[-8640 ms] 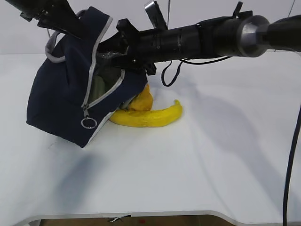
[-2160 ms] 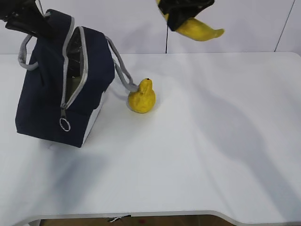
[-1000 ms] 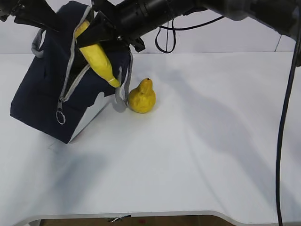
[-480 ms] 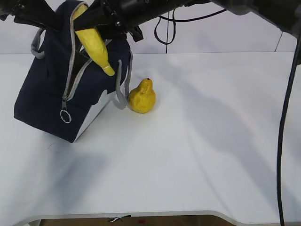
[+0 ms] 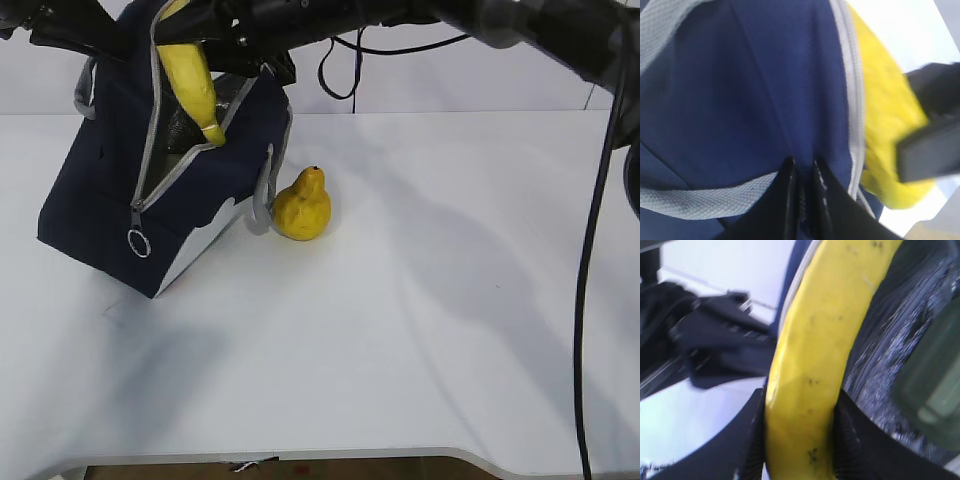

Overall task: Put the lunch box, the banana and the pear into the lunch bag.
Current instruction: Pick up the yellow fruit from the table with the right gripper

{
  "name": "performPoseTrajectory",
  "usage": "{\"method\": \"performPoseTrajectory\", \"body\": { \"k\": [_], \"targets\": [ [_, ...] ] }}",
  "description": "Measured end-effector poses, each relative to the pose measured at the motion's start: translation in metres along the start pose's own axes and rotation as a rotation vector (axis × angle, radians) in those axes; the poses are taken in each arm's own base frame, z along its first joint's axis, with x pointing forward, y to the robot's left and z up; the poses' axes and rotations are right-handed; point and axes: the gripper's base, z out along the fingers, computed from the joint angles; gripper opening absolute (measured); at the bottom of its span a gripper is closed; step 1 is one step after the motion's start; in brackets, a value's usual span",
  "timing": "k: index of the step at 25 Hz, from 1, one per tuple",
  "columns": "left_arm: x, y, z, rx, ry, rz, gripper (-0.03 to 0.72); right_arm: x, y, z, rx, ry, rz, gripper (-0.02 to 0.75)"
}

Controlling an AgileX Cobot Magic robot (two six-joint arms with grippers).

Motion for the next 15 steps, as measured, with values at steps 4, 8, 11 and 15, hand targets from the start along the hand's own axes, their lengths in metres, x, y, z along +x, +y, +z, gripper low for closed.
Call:
{"method": "performPoseTrajectory", "body": {
  "k": [4, 8, 11, 15],
  "targets": [
    [0.0, 0.001, 0.0, -0.006, -0.003, 0.002, 0.025, 0.0, -0.007, 0.011, 0.01, -0.049, 0.019, 0.286],
    [-0.001, 0.002, 0.0, -0.017, -0.01, 0.004, 0.025, 0.001, -0.008, 0.019, 0.018, -0.076, 0.023, 0.286],
    [-0.001, 0.002, 0.0, -0.023, -0.01, 0.006, 0.025, 0.002, -0.011, 0.026, 0.021, -0.094, 0.034, 0.286],
    [0.001, 0.002, -0.001, -0.018, 0.006, 0.006, 0.025, 0.007, -0.023, 0.035, 0.03, -0.083, 0.052, 0.286]
  ]
}}
